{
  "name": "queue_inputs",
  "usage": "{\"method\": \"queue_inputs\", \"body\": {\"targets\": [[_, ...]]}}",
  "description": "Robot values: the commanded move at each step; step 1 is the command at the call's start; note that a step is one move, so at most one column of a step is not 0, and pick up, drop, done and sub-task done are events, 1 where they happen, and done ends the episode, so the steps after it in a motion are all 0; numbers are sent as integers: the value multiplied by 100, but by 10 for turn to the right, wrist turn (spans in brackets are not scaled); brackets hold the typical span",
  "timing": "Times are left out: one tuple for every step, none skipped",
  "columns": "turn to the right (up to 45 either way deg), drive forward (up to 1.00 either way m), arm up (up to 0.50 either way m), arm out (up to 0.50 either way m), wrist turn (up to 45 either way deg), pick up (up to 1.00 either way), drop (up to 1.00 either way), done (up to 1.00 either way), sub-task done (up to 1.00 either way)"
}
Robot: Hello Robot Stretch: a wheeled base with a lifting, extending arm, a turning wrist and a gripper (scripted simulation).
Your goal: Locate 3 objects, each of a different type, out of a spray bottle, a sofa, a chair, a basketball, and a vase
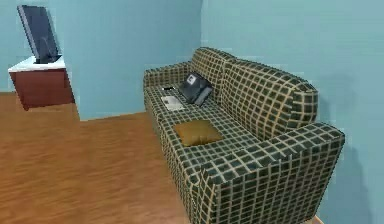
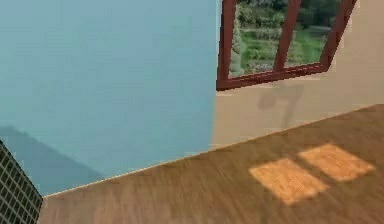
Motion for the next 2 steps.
{"method": "queue_inputs", "body": {"targets": [[0, 0, 0, 0, 0, 0, 0, 0, 100], [-450, 0, 0, 0, 0, 0, 0, 0, 0]]}}
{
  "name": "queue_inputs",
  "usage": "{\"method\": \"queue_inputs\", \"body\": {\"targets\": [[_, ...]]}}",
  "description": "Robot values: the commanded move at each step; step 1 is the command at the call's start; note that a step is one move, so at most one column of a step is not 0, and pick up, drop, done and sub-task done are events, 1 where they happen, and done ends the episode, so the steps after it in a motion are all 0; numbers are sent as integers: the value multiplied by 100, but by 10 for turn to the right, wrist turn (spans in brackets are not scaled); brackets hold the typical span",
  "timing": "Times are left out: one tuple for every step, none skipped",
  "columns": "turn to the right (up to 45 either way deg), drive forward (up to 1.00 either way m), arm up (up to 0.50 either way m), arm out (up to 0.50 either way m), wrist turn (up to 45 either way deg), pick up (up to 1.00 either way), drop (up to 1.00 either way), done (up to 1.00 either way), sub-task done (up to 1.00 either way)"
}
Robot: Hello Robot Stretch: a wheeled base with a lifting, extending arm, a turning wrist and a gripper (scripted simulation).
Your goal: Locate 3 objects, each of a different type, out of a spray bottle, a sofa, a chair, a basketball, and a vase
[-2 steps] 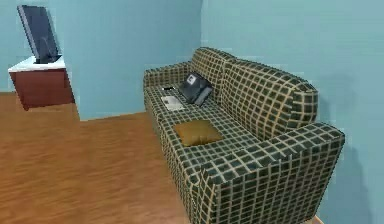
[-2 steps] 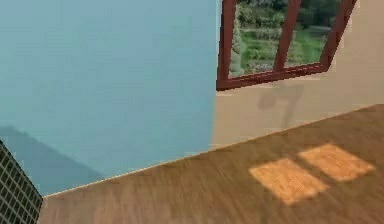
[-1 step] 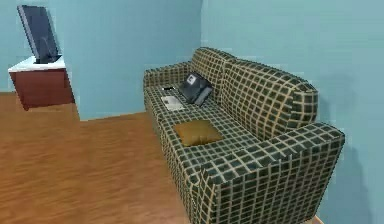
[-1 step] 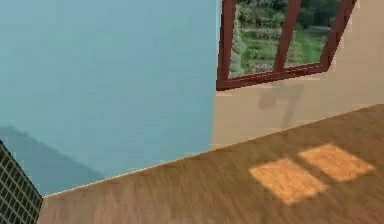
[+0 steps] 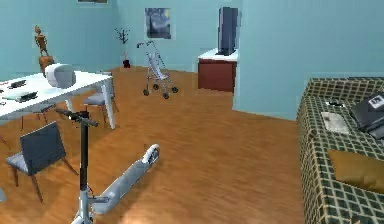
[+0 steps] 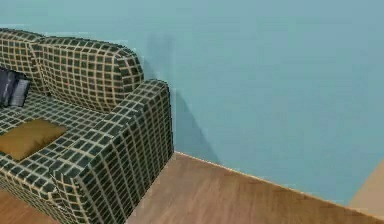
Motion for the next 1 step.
{"method": "queue_inputs", "body": {"targets": [[-450, 0, 0, 0, 0, 0, 0, 0, 0]]}}
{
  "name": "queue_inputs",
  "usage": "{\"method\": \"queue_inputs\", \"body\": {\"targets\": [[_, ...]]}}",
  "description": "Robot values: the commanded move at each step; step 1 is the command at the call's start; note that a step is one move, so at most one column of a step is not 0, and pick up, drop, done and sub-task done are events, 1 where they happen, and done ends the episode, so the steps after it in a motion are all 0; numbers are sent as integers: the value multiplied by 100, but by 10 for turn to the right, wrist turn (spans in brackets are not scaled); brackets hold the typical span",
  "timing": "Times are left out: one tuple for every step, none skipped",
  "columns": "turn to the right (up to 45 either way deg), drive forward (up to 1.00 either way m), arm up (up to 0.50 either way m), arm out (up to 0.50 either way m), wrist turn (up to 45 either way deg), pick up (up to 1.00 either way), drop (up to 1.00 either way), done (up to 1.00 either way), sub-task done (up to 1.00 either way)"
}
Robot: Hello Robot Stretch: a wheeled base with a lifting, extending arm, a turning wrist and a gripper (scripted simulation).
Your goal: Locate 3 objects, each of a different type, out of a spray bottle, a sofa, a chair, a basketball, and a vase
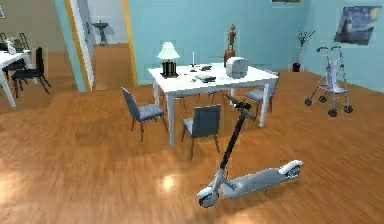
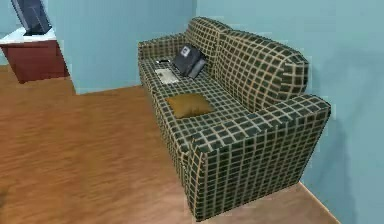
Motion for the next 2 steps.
{"method": "queue_inputs", "body": {"targets": [[-300, 0, 0, 0, 0, 0, 0, 0, 0], [0, 80, 0, 0, 0, 0, 0, 0, 0]]}}
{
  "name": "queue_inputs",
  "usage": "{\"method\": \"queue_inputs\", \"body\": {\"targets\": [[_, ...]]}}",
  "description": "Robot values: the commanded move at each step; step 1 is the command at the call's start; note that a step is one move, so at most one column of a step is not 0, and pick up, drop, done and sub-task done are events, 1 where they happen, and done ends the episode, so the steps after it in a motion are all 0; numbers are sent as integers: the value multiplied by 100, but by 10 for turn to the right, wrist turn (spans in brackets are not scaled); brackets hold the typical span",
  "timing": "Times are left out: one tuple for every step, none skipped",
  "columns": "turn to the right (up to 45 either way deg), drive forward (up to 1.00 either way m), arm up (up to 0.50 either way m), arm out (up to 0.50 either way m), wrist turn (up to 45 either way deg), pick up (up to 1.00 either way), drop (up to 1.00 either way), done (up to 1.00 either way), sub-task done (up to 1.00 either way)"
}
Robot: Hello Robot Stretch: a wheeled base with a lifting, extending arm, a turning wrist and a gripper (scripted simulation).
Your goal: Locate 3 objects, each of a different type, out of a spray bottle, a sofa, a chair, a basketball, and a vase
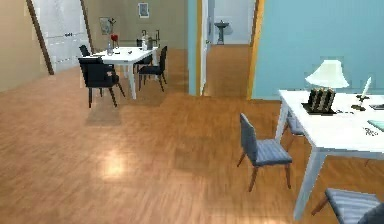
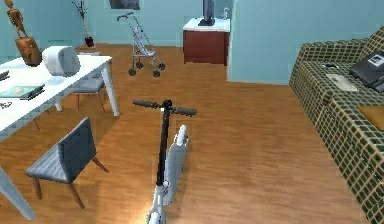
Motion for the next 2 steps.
{"method": "queue_inputs", "body": {"targets": [[30, 0, 0, 0, 0, 0, 0, 0, 0], [0, 40, 0, 0, 0, 0, 0, 0, 0]]}}
